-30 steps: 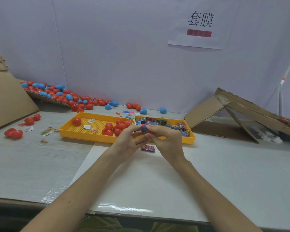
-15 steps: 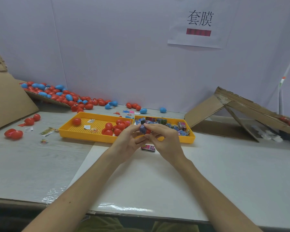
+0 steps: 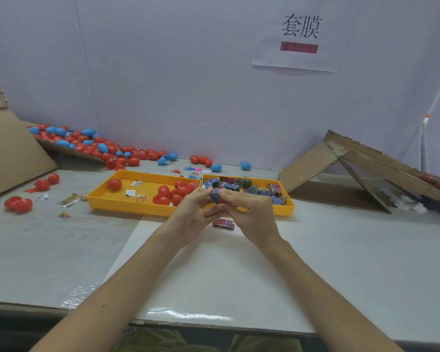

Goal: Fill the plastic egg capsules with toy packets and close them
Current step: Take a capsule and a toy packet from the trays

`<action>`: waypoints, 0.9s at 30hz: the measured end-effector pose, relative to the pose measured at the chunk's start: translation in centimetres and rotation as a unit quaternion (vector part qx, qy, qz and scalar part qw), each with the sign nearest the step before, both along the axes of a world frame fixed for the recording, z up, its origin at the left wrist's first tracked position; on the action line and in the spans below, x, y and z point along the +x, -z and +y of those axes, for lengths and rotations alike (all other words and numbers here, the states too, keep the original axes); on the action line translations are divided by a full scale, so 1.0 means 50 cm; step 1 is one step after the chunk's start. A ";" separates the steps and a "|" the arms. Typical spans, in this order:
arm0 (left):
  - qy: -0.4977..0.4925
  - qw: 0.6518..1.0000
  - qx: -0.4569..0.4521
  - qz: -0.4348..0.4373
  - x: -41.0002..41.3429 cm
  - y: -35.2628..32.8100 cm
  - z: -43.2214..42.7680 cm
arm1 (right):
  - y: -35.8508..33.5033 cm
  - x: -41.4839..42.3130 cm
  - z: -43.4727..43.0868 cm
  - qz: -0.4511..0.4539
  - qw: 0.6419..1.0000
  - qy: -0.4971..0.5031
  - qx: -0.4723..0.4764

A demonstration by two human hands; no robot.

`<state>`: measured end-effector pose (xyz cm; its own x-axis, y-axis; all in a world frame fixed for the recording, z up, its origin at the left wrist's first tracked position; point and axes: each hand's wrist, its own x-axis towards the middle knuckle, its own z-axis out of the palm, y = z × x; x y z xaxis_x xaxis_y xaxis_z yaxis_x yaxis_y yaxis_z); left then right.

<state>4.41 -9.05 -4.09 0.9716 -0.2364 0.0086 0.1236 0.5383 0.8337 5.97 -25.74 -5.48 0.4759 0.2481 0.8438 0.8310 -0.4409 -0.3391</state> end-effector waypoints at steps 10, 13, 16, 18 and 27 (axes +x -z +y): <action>-0.005 1.000 0.001 0.016 0.000 -0.001 -0.001 | -0.004 -0.004 0.000 -0.017 1.000 0.012 -0.009; -0.004 1.000 -0.005 0.017 -0.001 -0.001 -0.002 | -0.004 -0.005 0.001 -0.022 1.000 0.017 -0.009; 0.002 1.000 -0.016 0.018 -0.001 -0.001 -0.001 | -0.002 -0.004 0.001 -0.032 0.999 0.020 -0.009; 0.006 0.999 -0.026 0.024 -0.002 -0.001 -0.001 | -0.001 -0.004 0.001 -0.037 0.999 0.021 -0.006; 0.001 0.999 -0.027 0.034 -0.005 0.009 -0.008 | -0.013 0.006 -0.008 0.159 0.981 -0.004 0.108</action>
